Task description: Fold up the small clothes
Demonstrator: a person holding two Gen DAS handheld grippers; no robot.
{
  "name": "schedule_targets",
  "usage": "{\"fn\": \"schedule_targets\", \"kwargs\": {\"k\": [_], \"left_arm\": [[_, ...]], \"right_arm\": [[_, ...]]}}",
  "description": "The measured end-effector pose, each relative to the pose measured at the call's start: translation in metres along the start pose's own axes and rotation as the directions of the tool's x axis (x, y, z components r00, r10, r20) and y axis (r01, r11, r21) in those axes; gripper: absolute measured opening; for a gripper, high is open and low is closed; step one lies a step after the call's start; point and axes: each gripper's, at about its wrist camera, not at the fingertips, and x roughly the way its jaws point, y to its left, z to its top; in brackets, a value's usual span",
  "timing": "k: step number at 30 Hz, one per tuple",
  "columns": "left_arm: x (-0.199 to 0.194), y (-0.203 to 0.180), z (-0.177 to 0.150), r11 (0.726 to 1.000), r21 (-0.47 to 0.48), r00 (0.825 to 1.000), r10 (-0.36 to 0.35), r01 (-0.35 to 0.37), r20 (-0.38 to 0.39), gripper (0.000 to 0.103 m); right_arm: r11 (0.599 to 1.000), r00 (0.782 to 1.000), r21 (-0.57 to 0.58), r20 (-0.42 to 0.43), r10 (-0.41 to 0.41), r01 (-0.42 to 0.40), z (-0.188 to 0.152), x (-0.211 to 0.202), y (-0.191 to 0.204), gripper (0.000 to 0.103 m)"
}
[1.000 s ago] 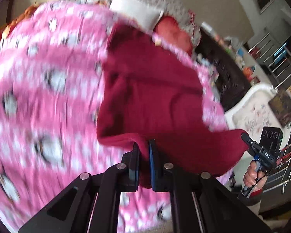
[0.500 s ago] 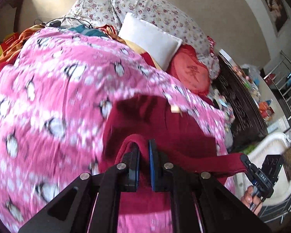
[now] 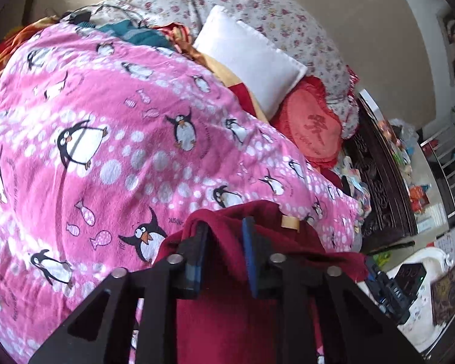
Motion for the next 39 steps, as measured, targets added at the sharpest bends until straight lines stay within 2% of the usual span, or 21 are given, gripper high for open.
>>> {"fn": "schedule_targets", "kwargs": {"k": [1,2,3,4,5,8,10,12,15,17,19,21,24,26,27,30,35,39], "left_arm": [[-0.006,-0.002,0.000,1.000,0.008,1.000,0.010,-0.011,0.027,0.044],[-0.019,-0.005,0.000,0.998,0.014,0.993,0.054,-0.056,0.103,0.072],[-0.029,-0.006,0.000,0.997,0.009,0.983,0.070,-0.073,0.168,0.086],[-0.038,-0.006,0.000,0.998,0.003,0.974,0.063,-0.065,0.215,0.087],[-0.046,-0.006,0.001,0.999,0.003,0.973,0.039,-0.040,0.229,0.087],[-0.054,-0.008,-0.007,0.999,0.019,0.978,0.022,-0.027,0.209,0.087],[-0.054,-0.015,-0.017,0.997,0.061,0.979,0.031,-0.045,0.202,0.087],[-0.046,-0.022,-0.033,0.993,0.106,0.984,0.040,-0.059,0.173,0.087],[-0.026,-0.034,-0.056,0.983,0.172,0.992,0.040,-0.060,0.119,0.087],[-0.005,-0.040,-0.063,0.970,0.209,0.989,0.101,-0.122,0.108,0.087],[0.013,-0.039,-0.059,0.957,0.219,0.979,0.169,-0.191,0.116,0.087],[0.030,-0.031,-0.049,0.947,0.199,0.964,0.231,-0.253,0.129,0.087],[0.052,-0.009,-0.029,0.945,0.129,0.951,0.284,-0.299,0.124,0.087],[0.066,0.000,-0.022,0.930,0.116,0.935,0.336,-0.349,0.113,0.087],[0.071,0.003,-0.021,0.929,0.121,0.936,0.338,-0.349,0.101,0.087],[0.063,-0.003,-0.028,0.929,0.147,0.938,0.323,-0.339,0.124,0.087],[0.036,-0.008,-0.043,0.937,0.164,0.949,0.290,-0.308,0.126,0.087],[0.008,-0.016,-0.060,0.913,0.189,0.924,0.321,-0.360,0.210,0.087]], "right_arm": [[1.000,1.000,-0.008,0.003,0.008,-0.008,0.002,-0.005,0.003,0.033],[1.000,1.000,-0.016,0.011,0.015,-0.015,0.004,-0.007,0.006,0.053],[1.000,0.999,-0.023,0.041,-0.004,0.005,0.006,-0.013,0.010,0.077],[0.999,0.996,-0.022,0.082,-0.025,0.027,0.009,-0.018,0.012,0.081],[1.000,0.993,-0.012,0.113,-0.024,0.025,0.013,-0.022,0.012,0.080],[1.000,0.996,0.012,0.094,0.010,-0.011,0.017,-0.026,0.018,0.077],[0.997,0.998,-0.082,0.070,0.012,-0.006,0.005,-0.024,0.038,0.075],[0.979,0.999,-0.200,0.034,-0.036,0.042,-0.011,-0.012,0.058,0.062],[0.959,0.996,-0.272,-0.029,-0.088,0.076,-0.029,0.014,0.068,0.051],[0.956,0.992,-0.277,-0.046,-0.116,0.099,-0.034,0.028,0.065,0.051],[0.953,0.986,-0.264,-0.034,-0.164,0.149,-0.035,0.041,0.056,0.051],[0.953,0.978,-0.229,-0.017,-0.209,0.199,-0.031,0.050,0.042,0.051],[0.935,0.959,-0.219,0.007,-0.283,0.278,-0.022,0.063,0.026,0.051],[0.925,0.941,-0.214,-0.055,-0.333,0.314,-0.019,0.083,0.013,0.050],[0.918,0.930,-0.216,-0.089,-0.358,0.333,-0.020,0.097,0.006,0.050],[0.901,0.920,-0.250,-0.075,-0.384,0.355,-0.019,0.102,0.011,0.051],[0.914,0.933,-0.233,-0.060,-0.356,0.333,-0.020,0.076,0.014,0.051],[0.922,0.945,-0.233,-0.033,-0.326,0.310,-0.029,0.046,0.028,0.056]]}}
